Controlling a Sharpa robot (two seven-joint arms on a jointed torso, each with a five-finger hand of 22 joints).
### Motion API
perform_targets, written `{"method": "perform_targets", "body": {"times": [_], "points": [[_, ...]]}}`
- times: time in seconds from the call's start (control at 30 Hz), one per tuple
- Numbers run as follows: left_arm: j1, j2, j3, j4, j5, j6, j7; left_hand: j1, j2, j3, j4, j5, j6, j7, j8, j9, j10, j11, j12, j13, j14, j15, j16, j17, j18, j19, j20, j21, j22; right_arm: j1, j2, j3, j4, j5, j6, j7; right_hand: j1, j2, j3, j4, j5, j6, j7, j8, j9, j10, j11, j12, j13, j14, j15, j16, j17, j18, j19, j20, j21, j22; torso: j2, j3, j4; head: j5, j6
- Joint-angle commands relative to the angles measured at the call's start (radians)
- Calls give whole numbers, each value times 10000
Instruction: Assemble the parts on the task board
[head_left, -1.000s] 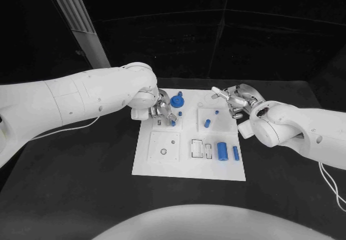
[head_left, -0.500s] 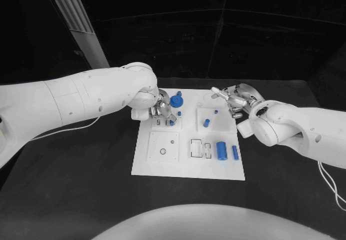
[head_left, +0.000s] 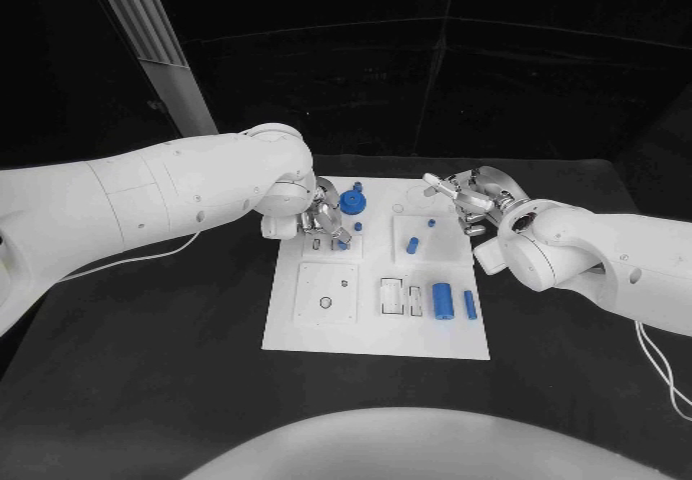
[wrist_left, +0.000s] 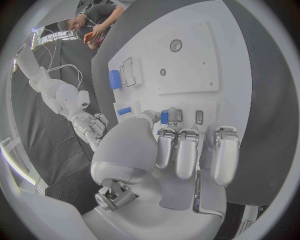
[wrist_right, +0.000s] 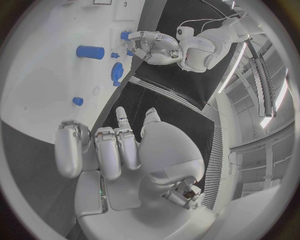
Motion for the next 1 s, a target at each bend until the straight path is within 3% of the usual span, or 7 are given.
{"method": "perform_targets", "body": {"times": [0.03, 0.4, 0.57, 0.73, 0.9, 1.0], "points": [[11, -21, 5, -4, 29, -51, 281, 96, -35, 116, -38, 32, 63, 7, 19, 39, 1039, -61, 24, 2627, 1057, -79, 25, 2634, -65, 1056, -54, 39, 2633, 15, 3, 3, -14, -42, -94, 7, 132, 9, -52, 5, 32, -48, -32, 41, 14, 1077, -60, 26, 2631, 1039, -66, 24, 2631, 181, -1, -46, -39, 1569, -5, 4, -1, 1, 2], [10, -191, 6, 61, 29, -124, 808, 57, -97, 262, -46, -20, 123, 5, 16, 75, 1039, -64, 24, 2627, 1057, -77, 25, 2634, -65, 1056, -55, 39, 2633, 11, 27, 2, -94, -43, -69, -1, 155, 29, -48, 7, 40, -37, -37, 58, 15, 1077, -63, 26, 2631, 1039, -69, 24, 2631, 184, -8, -48, -52, 1562, 5, 3, 4, 12, -6], [17, -397, 6, 201, 30, -102, 1102, -11, -168, 457, -52, -454, 193, -16, -14, 135, 1039, -78, 24, 2627, 1057, -89, 25, 2634, -65, 1056, -61, 39, 2633, -43, 9, 2, -99, -43, -86, 8, 169, 40, -47, 8, 45, -29, -41, 69, 17, 1077, -65, 26, 2631, 1039, -71, 24, 2631, 185, -11, -49, -56, 1560, -14, -1, 31, -18, -36], [48, -701, 6, 396, 30, -56, 1336, 68, -238, 590, -171, -596, 269, -42, -19, 177, 1039, -99, 24, 2627, 1057, -106, 25, 2634, -65, 1056, -71, 39, 2633, -83, -6, 2, -80, -43, -97, 32, 209, 56, -51, 7, 43, 12, -53, 103, 21, 1077, -75, 26, 2631, 1039, -78, 24, 2631, 193, -27, -54, -83, 1544, -7, 2, -2, 84, -15], [94, -1012, 6, 572, 31, 44, 1381, 88, -350, 631, -256, -800, 363, -57, -49, 198, 1039, -109, 24, 2627, 1057, -128, 25, 2634, -65, 1056, -86, 39, 2633, -98, -47, 2, -76, -44, -129, 40, 255, 49, -61, 0, 38, 45, -65, 123, 23, 1077, -86, 26, 2631, 1039, -86, 24, 2631, 195, -29, -60, -90, 1542, -1, -2, 23, 48, -35], [120, -1199, 6, 656, 150, 106, 1296, 66, -403, 619, -266, -909, 397, -57, -74, 200, 1039, -111, 24, 2627, 1057, -139, 25, 2634, -65, 1056, -95, 39, 2633, -103, -57, 2, -83, -44, -157, 55, 265, 48, -62, -1, 38, 50, -66, 127, 22, 1077, -88, 26, 2631, 1039, -87, 24, 2631, 195, -30, -61, -93, 1540, -7, -2, -3, 80, -55]]}}
